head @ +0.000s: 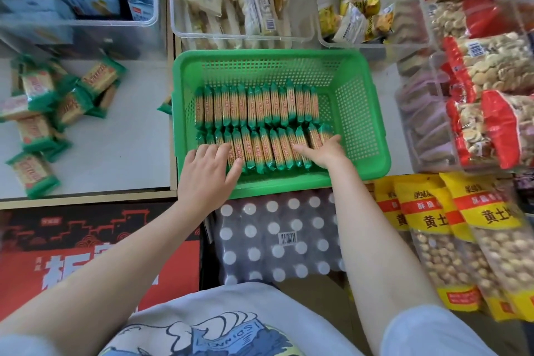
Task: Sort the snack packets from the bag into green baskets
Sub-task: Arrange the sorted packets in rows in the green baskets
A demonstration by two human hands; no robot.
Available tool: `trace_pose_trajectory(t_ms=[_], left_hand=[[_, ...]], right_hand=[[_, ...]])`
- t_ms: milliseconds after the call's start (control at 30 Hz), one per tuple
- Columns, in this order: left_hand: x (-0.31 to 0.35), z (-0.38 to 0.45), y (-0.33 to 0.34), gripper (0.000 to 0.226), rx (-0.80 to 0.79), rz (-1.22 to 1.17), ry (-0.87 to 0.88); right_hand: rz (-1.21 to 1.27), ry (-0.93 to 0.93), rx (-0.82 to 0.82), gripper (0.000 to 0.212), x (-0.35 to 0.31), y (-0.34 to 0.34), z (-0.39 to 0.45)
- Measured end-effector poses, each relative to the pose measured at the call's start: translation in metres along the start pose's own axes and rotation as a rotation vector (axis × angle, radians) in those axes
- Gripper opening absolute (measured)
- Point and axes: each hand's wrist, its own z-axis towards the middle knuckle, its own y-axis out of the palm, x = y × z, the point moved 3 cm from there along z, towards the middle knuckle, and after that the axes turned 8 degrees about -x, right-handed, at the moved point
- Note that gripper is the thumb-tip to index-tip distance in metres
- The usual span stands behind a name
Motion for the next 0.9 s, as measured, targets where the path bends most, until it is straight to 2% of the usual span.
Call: trace_pose_trajectory(t_ms=[100, 267, 467, 900], left_hand=[[0.0, 0.0, 0.0, 0.059, 0.001, -0.013, 0.001], [-0.001, 0.0, 0.002, 0.058, -0.002, -0.012, 0.005], [-0.001, 0.0, 0.001, 0.053, 0.023, -0.017, 0.013], [-0.004, 0.001, 0.004, 0.057, 0.04, -0.034, 0.037]], right_hand=[[0.031, 0.009, 0.04, 0.135, -0.003, -0.001, 0.004], [0.024, 0.012, 0.101, 0.127, -0.001, -0.002, 0.007], [-0.092, -0.04, 0.023, 0.117, -0.019, 0.016, -0.005], [-0.09, -0.025, 0.076, 0.126, -0.017, 0.01, -0.014]])
